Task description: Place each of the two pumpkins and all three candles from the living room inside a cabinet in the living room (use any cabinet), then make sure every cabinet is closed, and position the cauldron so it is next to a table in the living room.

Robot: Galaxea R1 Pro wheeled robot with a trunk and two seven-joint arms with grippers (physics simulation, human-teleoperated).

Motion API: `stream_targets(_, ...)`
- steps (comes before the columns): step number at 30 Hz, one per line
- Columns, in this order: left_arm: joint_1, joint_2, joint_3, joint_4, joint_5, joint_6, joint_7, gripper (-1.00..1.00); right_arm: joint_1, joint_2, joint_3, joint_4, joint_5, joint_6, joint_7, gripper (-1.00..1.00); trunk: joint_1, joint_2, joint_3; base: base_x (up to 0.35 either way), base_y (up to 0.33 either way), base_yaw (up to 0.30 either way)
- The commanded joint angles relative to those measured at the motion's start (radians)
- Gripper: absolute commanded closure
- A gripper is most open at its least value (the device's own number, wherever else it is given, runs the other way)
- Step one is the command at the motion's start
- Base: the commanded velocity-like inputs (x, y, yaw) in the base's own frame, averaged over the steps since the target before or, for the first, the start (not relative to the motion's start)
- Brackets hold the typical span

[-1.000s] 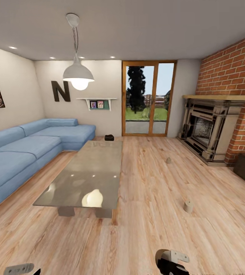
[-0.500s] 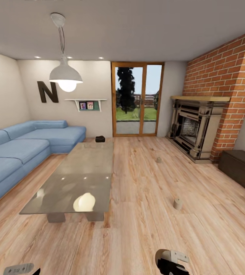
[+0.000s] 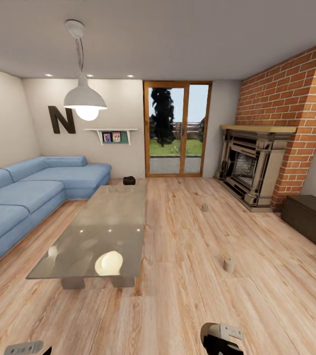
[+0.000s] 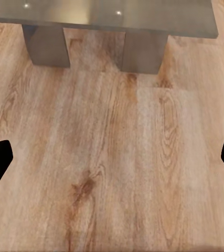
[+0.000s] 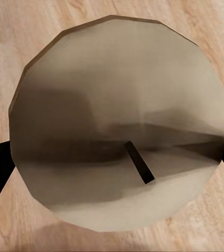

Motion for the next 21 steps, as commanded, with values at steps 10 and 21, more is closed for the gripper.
stream_targets(10,0.0,0.0,0.001,0.101,0.005,-0.024,-0.006,-1.0,0.001,-0.011,-0.001,0.014,-0.01,0.002,-0.006,1.0,-0.038,0.07,0.03,0.0,0.0,0.0)
stream_targets(21,0.0,0.0,0.001,0.107,0.005,-0.028,-0.006,-1.0,0.017,-0.054,-0.115,0.03,-0.008,0.008,0.0,1.0,-0.081,0.147,0.065,0.0,0.0,0.0)
